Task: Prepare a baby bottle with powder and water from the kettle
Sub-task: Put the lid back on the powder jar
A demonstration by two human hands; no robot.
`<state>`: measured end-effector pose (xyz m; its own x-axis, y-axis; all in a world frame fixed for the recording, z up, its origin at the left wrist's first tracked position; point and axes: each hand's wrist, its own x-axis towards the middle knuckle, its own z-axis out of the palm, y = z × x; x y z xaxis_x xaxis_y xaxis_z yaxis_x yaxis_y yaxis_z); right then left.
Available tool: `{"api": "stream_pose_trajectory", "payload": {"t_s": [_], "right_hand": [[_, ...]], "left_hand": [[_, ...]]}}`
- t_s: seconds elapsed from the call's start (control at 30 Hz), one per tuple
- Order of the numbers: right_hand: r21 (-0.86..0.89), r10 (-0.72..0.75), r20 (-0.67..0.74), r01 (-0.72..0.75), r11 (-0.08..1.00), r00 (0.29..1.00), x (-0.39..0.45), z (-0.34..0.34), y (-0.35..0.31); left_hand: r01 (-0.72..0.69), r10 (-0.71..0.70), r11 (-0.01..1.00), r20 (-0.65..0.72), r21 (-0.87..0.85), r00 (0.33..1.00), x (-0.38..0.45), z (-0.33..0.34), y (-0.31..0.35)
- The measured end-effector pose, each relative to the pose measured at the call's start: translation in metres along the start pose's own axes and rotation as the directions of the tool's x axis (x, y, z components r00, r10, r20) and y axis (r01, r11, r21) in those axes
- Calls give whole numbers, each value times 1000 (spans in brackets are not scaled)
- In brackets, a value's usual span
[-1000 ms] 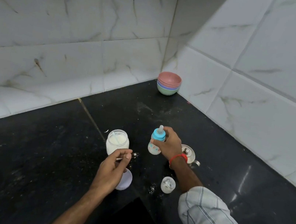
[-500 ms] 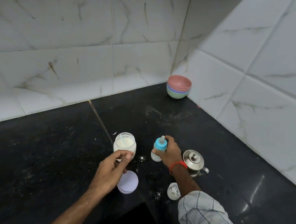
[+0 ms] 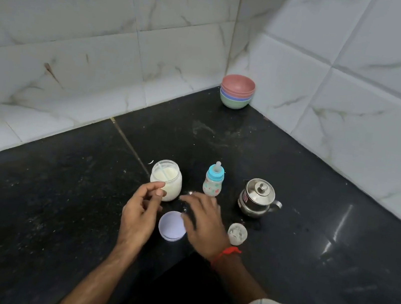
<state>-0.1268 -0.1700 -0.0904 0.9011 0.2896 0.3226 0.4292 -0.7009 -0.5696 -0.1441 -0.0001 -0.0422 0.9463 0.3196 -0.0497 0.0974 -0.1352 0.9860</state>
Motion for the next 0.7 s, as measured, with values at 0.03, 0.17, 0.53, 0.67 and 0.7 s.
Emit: {"api": "stream_pose_trajectory", "payload": {"t_s": [0.03, 0.17, 0.53, 0.67, 0.7], "right_hand": [[-46, 60, 137, -54, 997, 989, -4, 7, -1], [-205, 247, 383, -179, 962, 890, -7, 22, -7], [-146, 194, 377, -149, 978, 906, -2, 33, -4], [403, 340, 183, -386, 830, 922, 1, 10, -12], [495, 381, 138, -397, 773, 914, 3, 4, -13]], "left_hand": [[-1, 1, 1000, 3, 1, 1000, 0, 0, 0], [-11, 11, 1000, -2, -2, 1000, 2, -4, -3], [-4, 7, 995, -25, 101, 1000, 30, -17, -27], [39, -59, 961, 65, 272, 996, 46, -13, -38], [40, -71, 952, 89, 302, 994, 50, -10, -39]]}}
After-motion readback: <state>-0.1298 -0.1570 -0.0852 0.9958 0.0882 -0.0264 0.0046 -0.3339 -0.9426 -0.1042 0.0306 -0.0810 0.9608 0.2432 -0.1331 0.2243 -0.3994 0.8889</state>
